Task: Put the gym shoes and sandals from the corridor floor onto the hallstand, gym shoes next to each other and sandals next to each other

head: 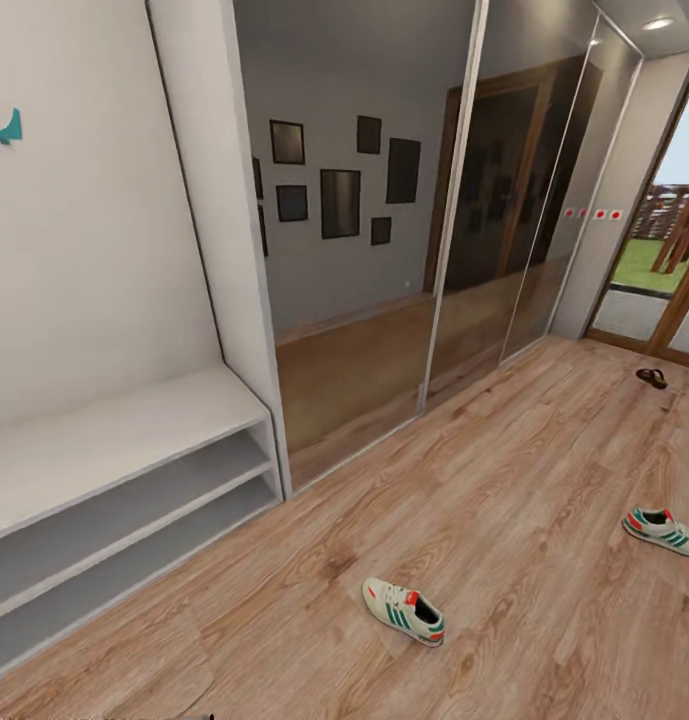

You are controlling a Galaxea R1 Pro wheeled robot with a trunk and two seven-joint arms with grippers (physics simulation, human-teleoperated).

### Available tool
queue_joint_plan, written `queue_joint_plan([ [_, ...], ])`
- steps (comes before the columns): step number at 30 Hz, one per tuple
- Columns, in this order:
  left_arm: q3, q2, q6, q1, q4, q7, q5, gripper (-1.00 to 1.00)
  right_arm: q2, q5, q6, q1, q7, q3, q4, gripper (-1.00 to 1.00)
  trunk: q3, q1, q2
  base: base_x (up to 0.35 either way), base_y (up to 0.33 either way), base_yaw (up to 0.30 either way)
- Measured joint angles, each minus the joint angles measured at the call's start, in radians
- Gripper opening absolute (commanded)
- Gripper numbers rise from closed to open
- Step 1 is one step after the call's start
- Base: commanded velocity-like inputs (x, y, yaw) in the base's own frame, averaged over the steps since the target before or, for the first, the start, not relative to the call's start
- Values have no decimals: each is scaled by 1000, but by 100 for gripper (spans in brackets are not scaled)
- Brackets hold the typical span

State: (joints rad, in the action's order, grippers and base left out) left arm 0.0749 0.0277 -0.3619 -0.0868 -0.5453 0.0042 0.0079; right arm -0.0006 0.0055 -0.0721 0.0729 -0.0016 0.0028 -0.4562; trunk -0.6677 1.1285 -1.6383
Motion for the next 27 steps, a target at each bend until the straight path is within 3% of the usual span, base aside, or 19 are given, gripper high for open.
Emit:
queue_joint_plan([
  [27,0,0,0,0,0,0,0,100,0,0,0,0,0,0,0,100,-47,104,-189,0,0,158],
])
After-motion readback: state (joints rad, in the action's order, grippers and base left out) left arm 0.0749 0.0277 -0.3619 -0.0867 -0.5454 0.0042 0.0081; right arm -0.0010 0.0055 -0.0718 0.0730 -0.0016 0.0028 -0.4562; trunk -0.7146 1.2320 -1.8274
